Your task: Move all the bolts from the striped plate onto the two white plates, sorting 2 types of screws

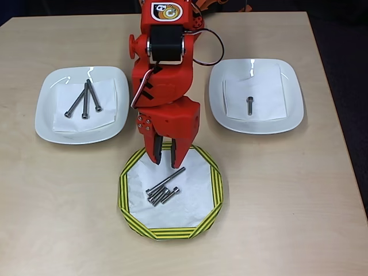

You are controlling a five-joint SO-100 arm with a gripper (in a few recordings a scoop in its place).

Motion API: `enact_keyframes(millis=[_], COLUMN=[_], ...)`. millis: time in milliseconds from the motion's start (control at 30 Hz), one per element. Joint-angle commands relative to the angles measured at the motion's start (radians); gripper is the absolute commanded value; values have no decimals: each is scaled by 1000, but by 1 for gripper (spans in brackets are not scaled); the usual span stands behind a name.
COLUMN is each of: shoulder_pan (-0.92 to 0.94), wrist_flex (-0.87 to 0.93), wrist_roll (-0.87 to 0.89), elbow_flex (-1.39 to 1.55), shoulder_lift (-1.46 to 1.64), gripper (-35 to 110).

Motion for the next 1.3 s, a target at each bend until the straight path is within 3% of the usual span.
enact_keyframes(millis=[0, 800, 1267], shoulder_pan=[-21, -14, -5], wrist_flex=[-35, -210, -6], wrist_roll=[51, 74, -9], elbow_flex=[12, -6, -221], shoulder_lift=[-5, -193, -311], gripper=[12, 7, 0])
